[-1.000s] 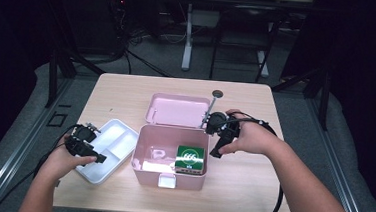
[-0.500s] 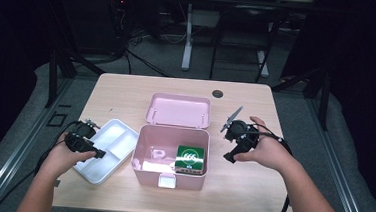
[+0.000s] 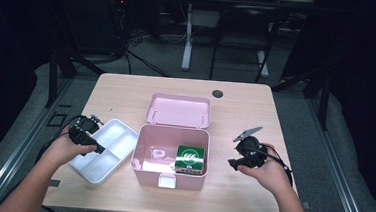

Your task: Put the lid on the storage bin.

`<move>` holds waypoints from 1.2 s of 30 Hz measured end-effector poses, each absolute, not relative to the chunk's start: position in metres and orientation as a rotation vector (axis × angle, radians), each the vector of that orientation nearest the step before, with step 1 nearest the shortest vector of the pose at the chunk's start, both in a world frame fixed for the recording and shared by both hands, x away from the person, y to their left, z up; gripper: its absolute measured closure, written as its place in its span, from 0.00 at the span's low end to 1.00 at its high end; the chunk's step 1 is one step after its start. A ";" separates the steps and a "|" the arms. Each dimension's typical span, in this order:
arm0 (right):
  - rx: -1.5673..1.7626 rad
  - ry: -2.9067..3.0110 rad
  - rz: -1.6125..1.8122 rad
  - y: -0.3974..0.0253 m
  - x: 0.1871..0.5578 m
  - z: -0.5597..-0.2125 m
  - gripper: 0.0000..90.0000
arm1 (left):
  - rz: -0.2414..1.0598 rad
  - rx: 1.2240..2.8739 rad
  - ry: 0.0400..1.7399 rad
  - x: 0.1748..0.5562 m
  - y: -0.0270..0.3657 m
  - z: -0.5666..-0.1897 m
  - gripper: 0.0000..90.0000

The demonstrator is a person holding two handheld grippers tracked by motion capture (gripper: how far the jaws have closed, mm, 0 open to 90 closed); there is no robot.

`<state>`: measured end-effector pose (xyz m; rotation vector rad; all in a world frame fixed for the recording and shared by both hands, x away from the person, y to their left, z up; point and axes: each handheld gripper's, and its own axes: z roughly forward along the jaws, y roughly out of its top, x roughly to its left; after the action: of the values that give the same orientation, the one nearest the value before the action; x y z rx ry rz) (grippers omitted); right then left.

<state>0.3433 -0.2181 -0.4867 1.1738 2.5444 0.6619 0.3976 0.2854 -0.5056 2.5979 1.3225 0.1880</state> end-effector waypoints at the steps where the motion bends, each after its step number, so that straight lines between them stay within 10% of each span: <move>1: 1.195 2.529 0.695 -0.221 0.341 -0.489 0.47 | 0.208 2.610 1.313 0.399 0.284 -0.507 0.57; 36: 1.373 2.382 0.803 -0.230 0.329 -0.516 0.62 | -0.014 2.778 1.389 0.430 0.264 -0.540 0.99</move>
<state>0.3293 -0.2304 -0.5165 1.3726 2.3825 0.8028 0.4297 0.2641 -0.5402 2.7777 1.3892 -0.0136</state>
